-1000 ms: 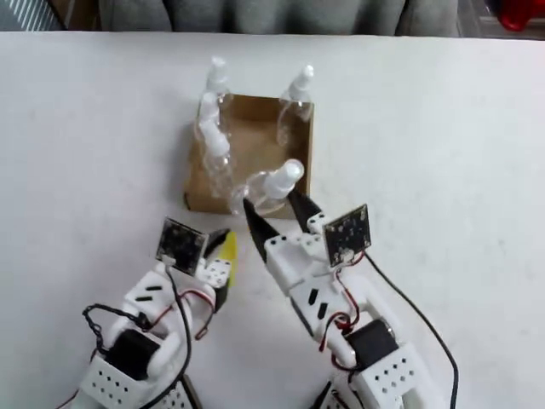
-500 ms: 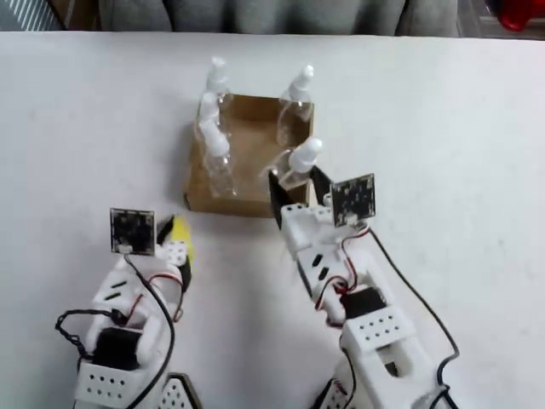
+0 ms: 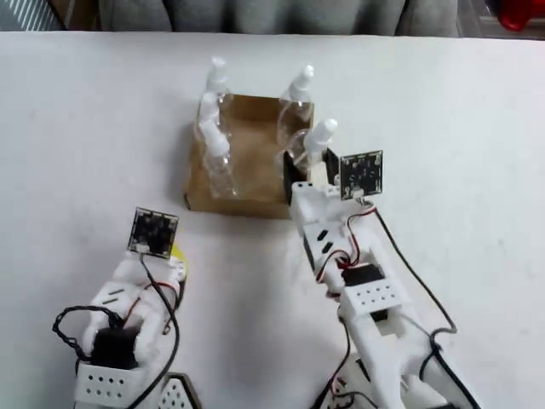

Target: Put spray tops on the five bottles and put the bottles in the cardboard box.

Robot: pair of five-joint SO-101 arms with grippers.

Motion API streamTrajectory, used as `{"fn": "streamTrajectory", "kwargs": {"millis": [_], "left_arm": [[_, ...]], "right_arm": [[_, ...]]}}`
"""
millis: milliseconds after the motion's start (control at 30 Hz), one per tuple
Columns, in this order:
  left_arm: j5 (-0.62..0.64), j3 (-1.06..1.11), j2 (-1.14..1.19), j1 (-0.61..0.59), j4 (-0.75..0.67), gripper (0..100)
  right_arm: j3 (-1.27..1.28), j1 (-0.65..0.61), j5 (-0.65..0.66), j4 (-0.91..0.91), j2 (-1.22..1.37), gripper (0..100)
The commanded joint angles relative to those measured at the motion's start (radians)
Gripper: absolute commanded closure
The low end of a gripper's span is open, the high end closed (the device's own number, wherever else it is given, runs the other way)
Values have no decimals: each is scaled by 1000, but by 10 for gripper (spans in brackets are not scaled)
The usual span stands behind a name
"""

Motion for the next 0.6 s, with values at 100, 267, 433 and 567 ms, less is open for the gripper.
{"fn": "streamTrajectory", "kwargs": {"millis": [100, 267, 433, 567], "left_arm": [[-23, -2, -18, -12, 6, 978], [-23, -2, -18, -12, 6, 978], [-23, -2, -18, -12, 6, 978], [-23, -2, -18, -10, 6, 978]], "right_arm": [[-97, 10, 15, -170, 148, 982], [-166, 10, 87, -174, 285, 982], [-232, 10, 106, -174, 400, 980], [-262, 10, 106, -174, 453, 978]]}}
